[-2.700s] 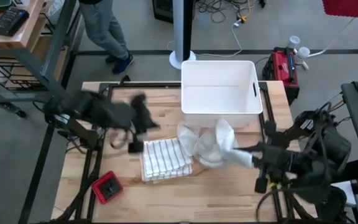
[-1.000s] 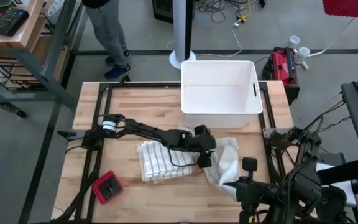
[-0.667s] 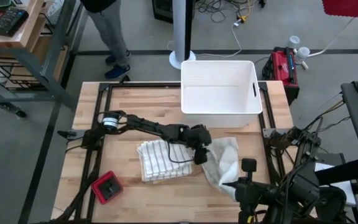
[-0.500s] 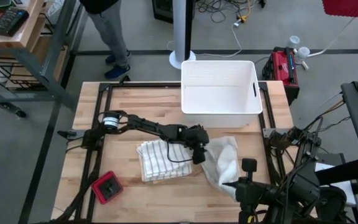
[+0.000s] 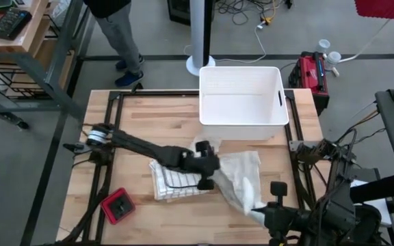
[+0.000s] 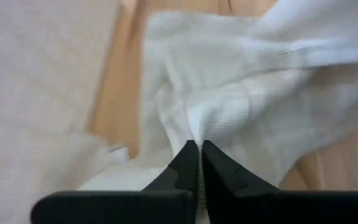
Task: Fold towel
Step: Fold the light gray patterned towel
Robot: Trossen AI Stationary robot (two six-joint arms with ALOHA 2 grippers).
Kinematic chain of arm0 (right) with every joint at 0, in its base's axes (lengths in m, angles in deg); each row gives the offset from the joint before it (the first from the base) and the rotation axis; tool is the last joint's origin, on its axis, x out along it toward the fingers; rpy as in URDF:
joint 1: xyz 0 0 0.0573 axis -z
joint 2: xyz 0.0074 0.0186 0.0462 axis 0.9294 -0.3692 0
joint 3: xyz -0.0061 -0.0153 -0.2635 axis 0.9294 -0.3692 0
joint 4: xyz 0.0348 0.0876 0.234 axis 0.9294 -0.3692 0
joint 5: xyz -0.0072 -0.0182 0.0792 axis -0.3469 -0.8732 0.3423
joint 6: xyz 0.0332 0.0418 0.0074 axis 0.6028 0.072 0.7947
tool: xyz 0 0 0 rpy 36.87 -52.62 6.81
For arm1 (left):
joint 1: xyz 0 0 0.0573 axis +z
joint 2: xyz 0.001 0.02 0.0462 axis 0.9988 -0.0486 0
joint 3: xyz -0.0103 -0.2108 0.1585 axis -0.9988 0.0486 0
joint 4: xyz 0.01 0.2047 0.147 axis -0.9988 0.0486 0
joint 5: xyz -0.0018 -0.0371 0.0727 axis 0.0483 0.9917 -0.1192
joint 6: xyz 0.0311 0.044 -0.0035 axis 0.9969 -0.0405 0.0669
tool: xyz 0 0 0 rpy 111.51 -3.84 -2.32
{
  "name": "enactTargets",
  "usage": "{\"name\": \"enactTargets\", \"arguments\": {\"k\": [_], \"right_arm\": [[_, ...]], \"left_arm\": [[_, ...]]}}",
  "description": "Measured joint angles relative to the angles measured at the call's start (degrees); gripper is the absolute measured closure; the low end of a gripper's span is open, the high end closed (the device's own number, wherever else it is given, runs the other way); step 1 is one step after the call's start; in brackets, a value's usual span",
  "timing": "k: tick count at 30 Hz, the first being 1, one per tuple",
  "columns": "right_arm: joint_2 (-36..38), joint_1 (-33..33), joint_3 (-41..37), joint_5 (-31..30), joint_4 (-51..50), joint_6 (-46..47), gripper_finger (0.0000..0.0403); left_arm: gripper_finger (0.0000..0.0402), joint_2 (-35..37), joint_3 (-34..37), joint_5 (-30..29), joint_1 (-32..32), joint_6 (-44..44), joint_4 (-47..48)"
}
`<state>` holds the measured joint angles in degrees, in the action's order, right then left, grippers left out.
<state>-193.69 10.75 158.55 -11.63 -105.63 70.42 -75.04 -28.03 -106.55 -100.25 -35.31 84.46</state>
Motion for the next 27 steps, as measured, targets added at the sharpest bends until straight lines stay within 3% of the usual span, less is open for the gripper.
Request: {"name": "enactTargets", "arguments": {"k": [6,10,12,20,23,27], "right_arm": [[0.07,-0.98,-5.02,0.61,-0.04,5.64,0.0403],[0.07,-0.93,-8.39,0.85,-0.09,8.95,0.0403],[0.13,-0.93,-9.88,1.30,-0.16,10.46,0.0403],[0.42,-0.68,-12.39,2.37,0.00,12.27,0.0403],[0.58,-0.46,-12.45,2.35,-0.08,12.36,0.0403],[0.63,-0.39,-12.47,2.35,-0.05,12.33,0.0403]], "left_arm": [[0.0400,9.48,1.92,-1.33,-6.44,-1.71,7.97],[0.0401,14.67,9.10,-0.45,-12.92,-0.11,9.70],[0.0401,17.03,14.05,-0.04,-16.13,-3.37,9.35],[0.0365,21.67,30.05,0.35,-20.96,-30.36,-2.55],[0.0341,21.88,32.12,0.67,-21.21,-32.73,-5.40],[0.0313,22.15,31.71,0.89,-21.23,-28.22,-7.77]]}}
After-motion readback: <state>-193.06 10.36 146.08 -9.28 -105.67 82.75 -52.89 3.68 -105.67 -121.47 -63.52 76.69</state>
